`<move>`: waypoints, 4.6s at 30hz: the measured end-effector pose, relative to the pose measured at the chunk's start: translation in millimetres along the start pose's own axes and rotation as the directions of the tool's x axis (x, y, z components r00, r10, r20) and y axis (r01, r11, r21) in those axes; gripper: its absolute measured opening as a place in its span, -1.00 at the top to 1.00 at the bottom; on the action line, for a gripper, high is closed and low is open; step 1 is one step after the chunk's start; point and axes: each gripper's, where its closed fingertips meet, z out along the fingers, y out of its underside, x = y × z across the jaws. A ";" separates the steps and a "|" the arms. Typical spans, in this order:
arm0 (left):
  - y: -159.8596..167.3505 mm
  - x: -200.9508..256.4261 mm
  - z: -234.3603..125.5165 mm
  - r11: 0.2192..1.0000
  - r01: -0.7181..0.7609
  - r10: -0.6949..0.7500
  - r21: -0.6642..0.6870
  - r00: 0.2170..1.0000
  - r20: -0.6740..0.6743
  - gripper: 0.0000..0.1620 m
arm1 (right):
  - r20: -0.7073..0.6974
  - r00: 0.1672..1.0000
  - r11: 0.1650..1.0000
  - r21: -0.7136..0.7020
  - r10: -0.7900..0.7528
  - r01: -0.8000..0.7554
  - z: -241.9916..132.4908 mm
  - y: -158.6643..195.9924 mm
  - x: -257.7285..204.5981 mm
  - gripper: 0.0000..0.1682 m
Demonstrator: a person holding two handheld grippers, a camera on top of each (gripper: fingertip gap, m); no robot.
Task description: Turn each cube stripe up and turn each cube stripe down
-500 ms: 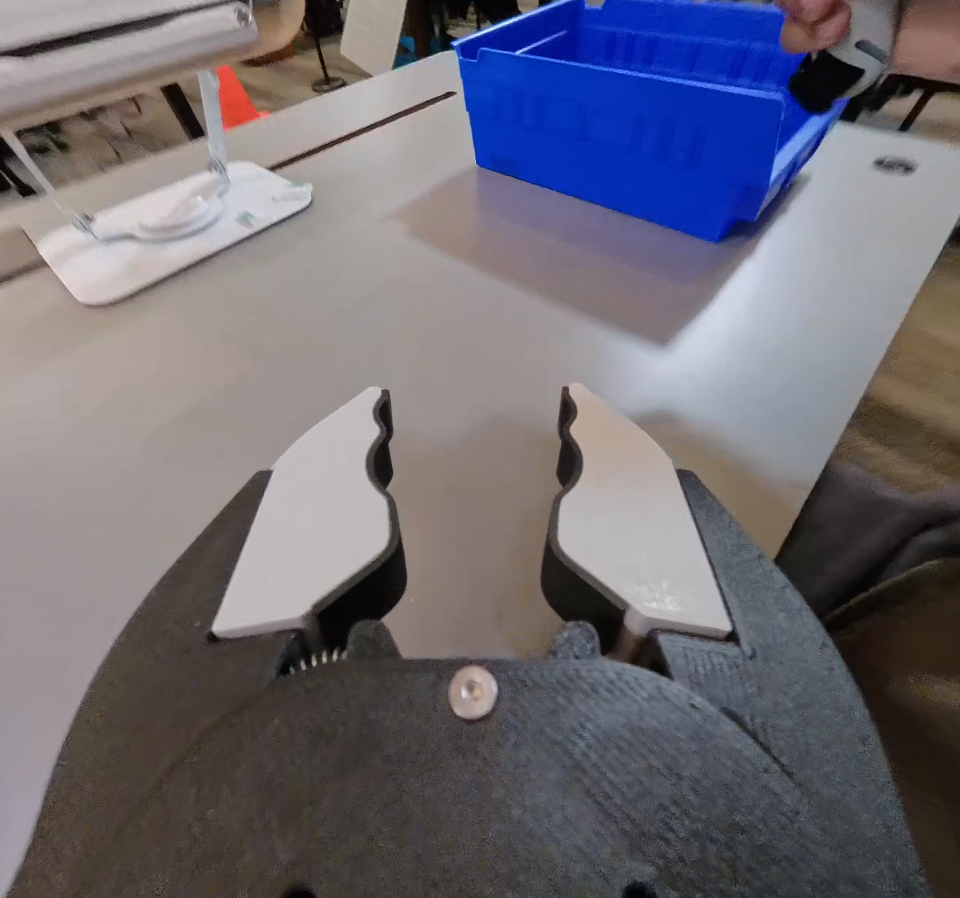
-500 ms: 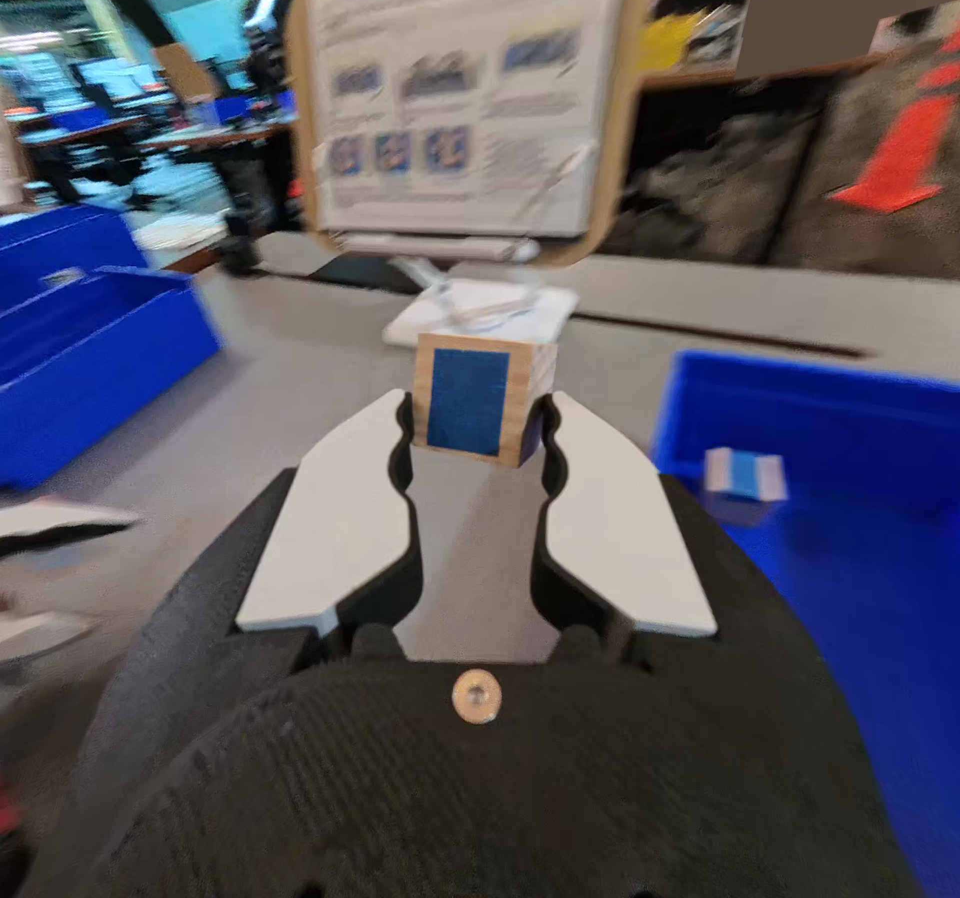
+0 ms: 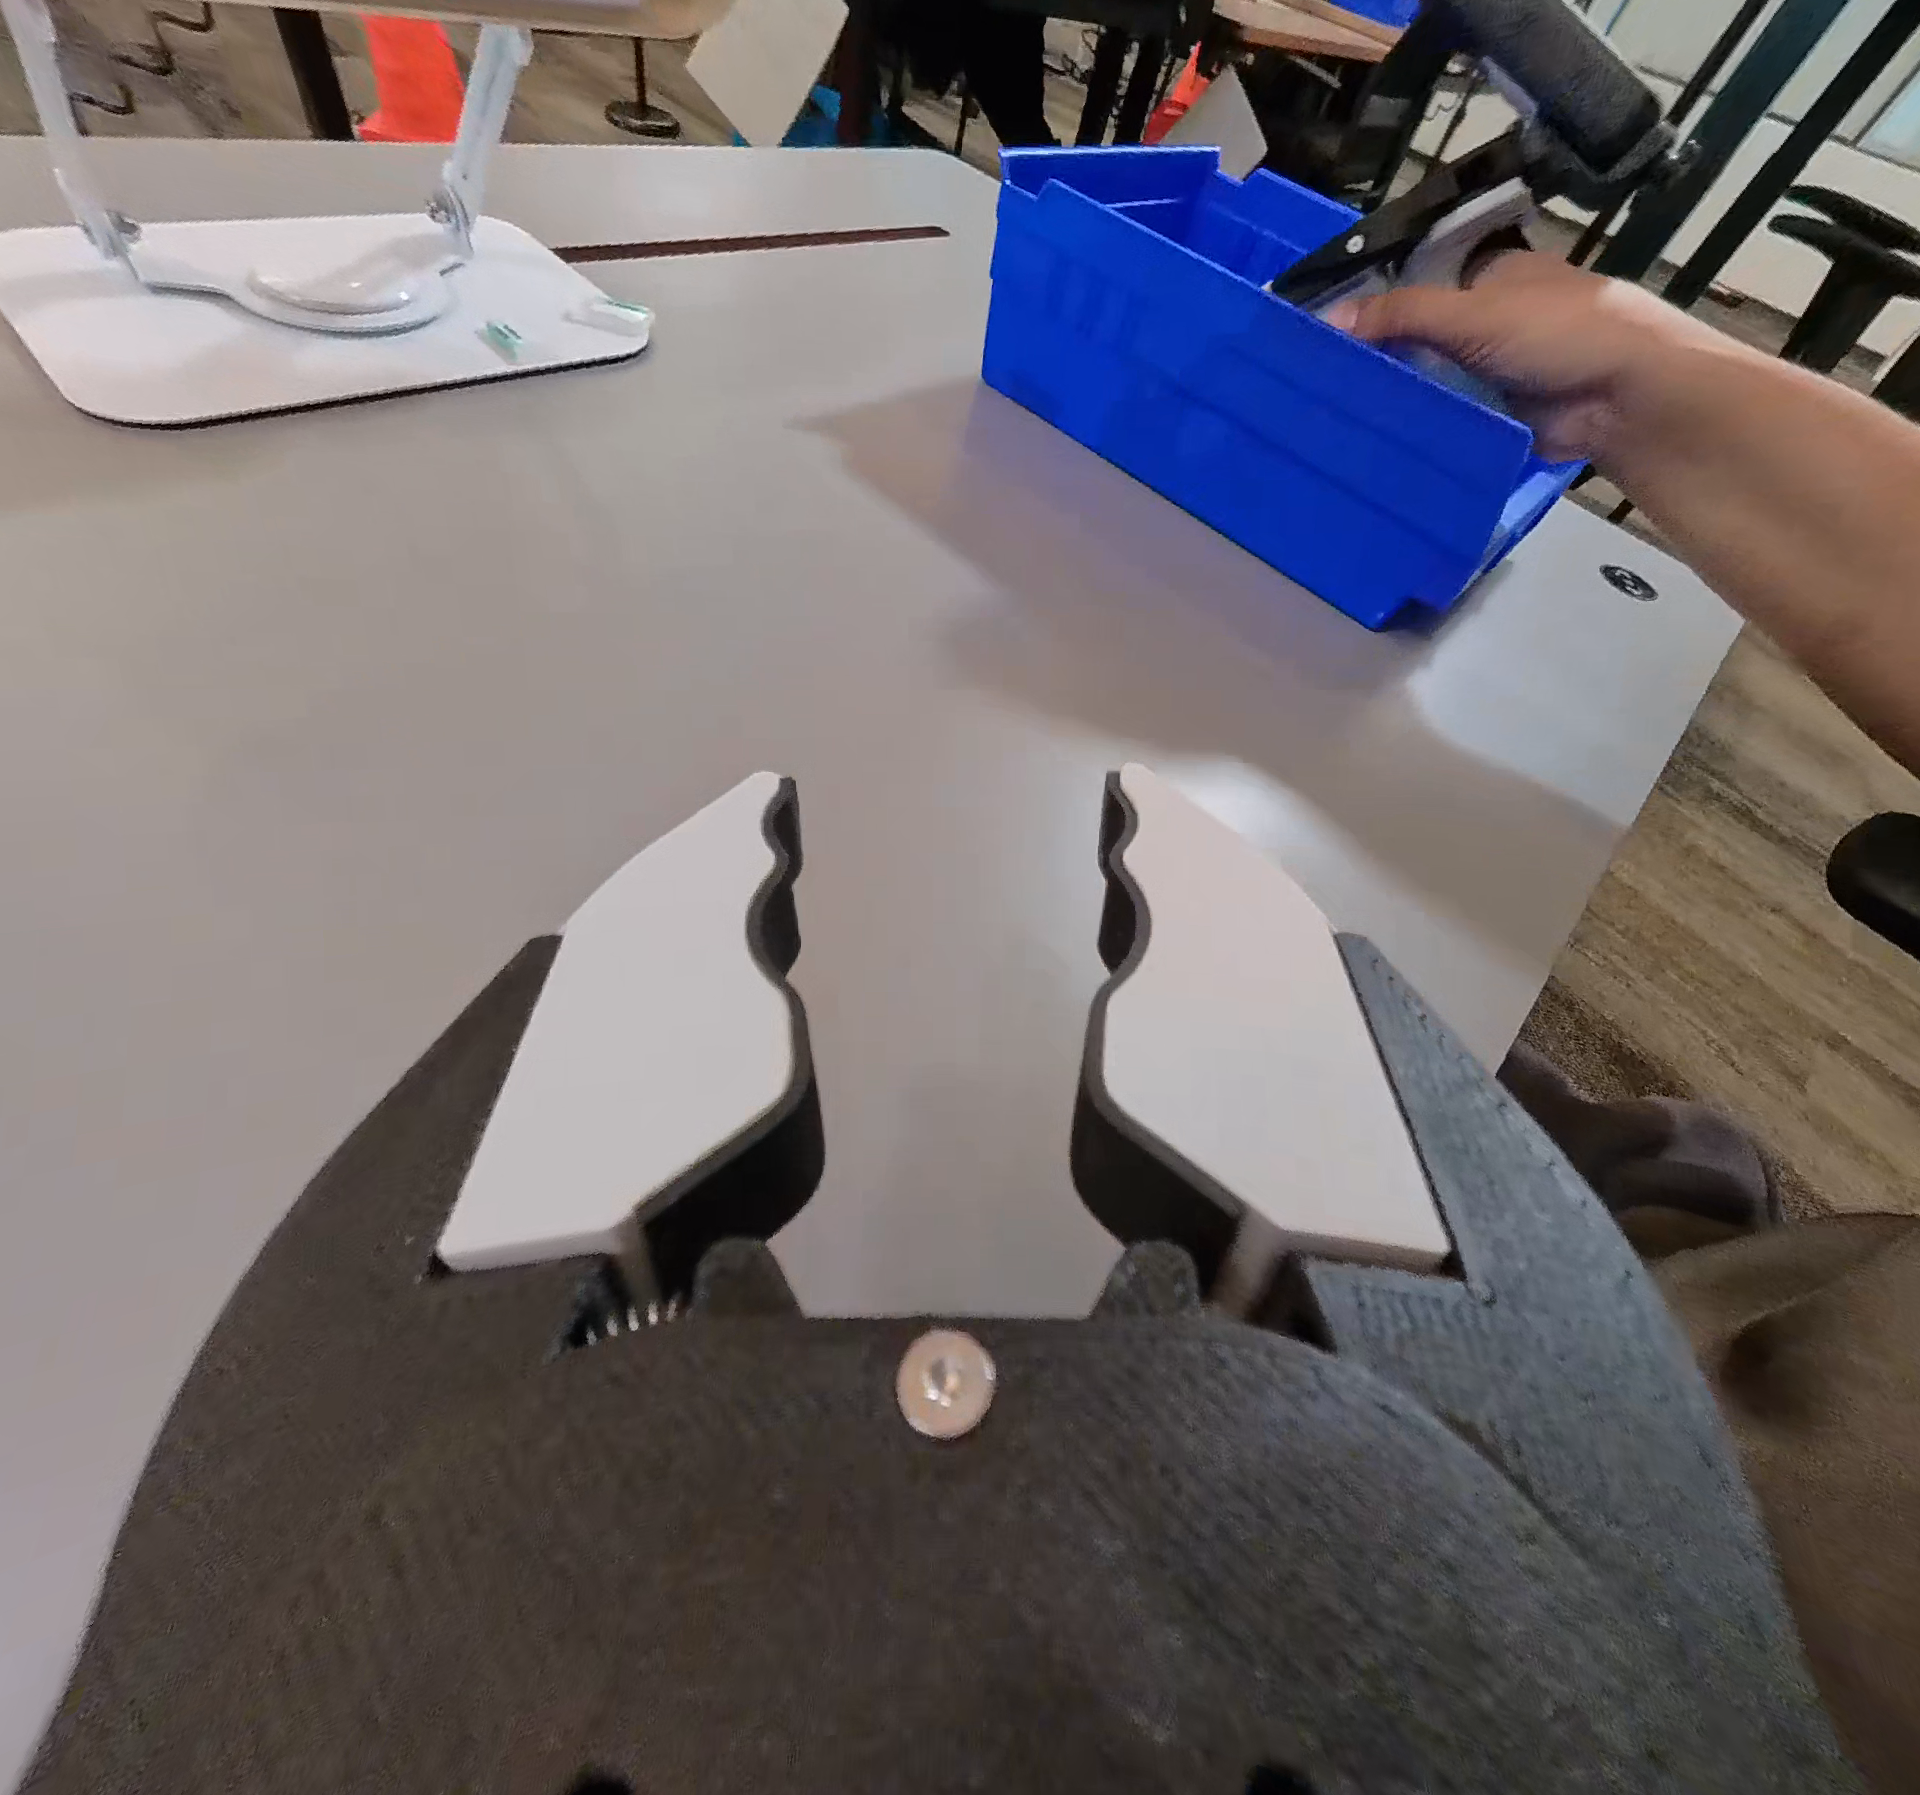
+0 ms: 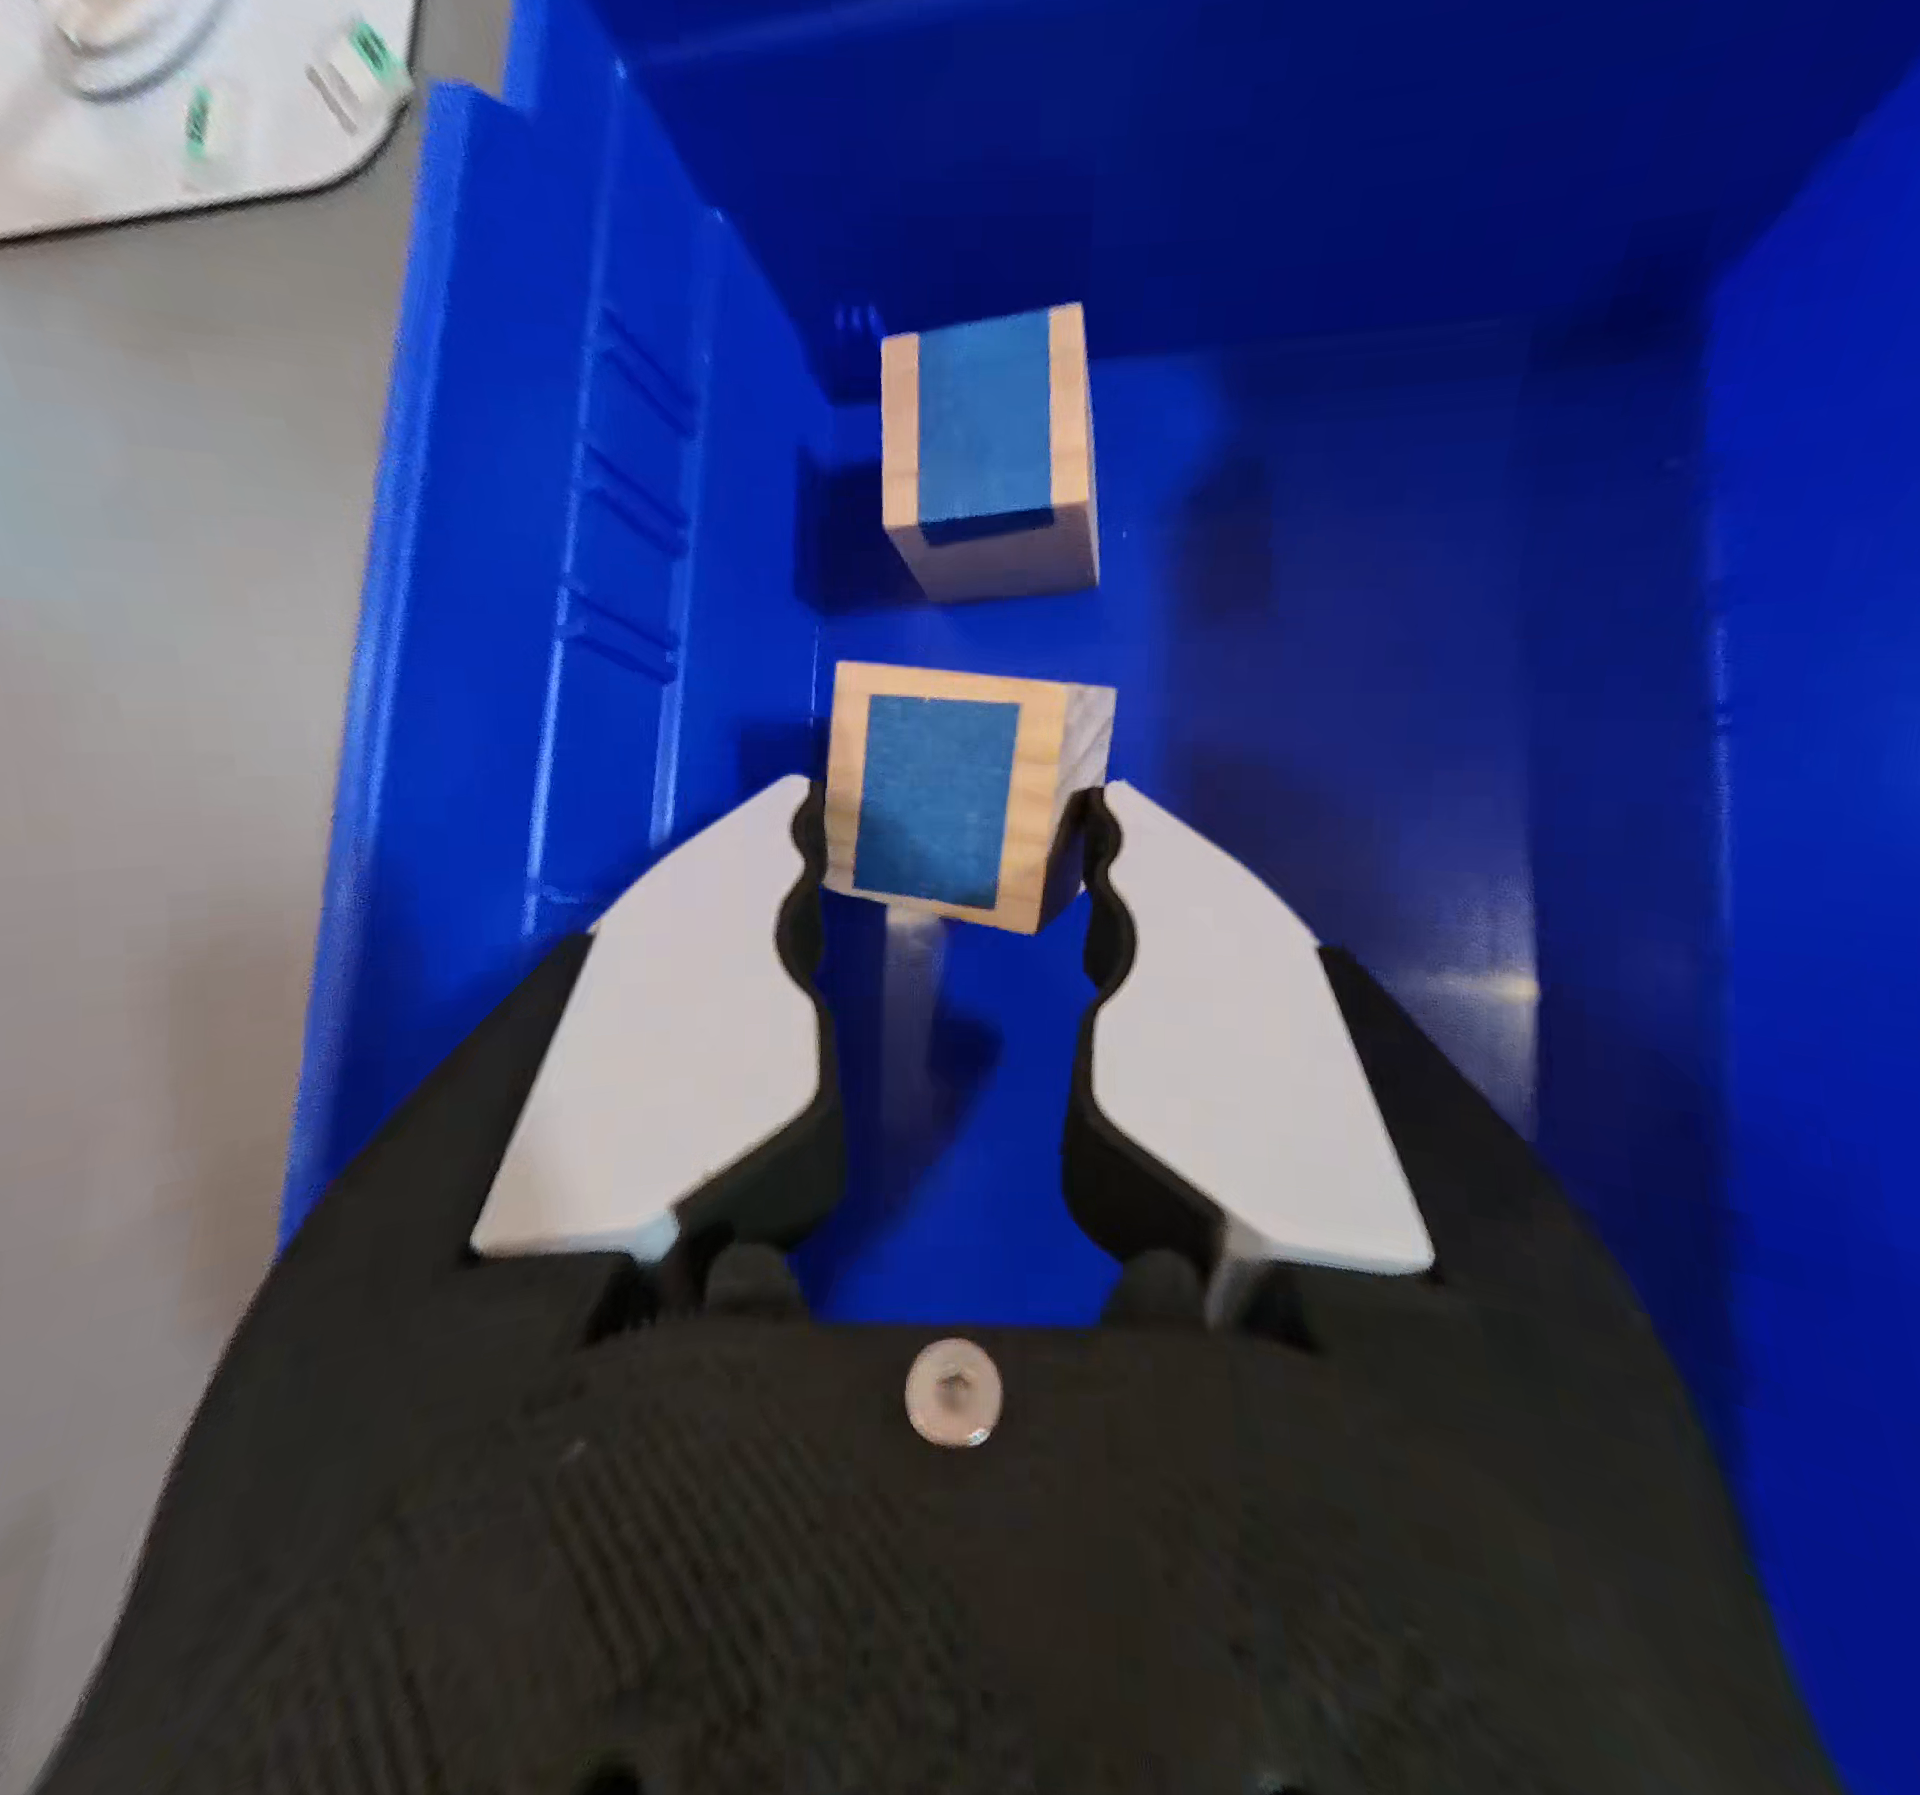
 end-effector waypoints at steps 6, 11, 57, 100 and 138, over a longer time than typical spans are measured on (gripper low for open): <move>-3.9 3.2 -0.5 1.000 0.002 -0.002 0.024 1.000 -0.007 0.35 | -0.012 1.000 0.999 -0.046 -0.018 0.017 11.8 4.9 -0.2 0.41; -1.8 1.6 0.2 1.000 0.028 -0.028 0.014 0.999 -0.017 0.34 | 0.022 1.000 0.998 -0.066 -0.003 0.005 10.6 8.4 -1.6 0.42; 30.3 -395.5 -114.1 0.828 0.381 -0.033 -0.411 0.765 0.643 0.42 | 0.690 0.668 0.959 0.241 -0.278 0.149 -78.3 106.2 -312.1 0.65; -90.3 93.6 46.0 0.728 0.676 -0.418 -0.115 0.305 -0.856 0.46 | 0.819 0.503 0.849 0.453 -0.276 -0.272 -146.0 60.5 -292.2 0.48; -43.7 88.6 59.9 0.868 0.465 -0.434 -0.172 0.545 -0.718 0.33 | 0.010 0.982 0.903 -0.391 -0.186 0.175 -46.9 80.8 -12.8 0.40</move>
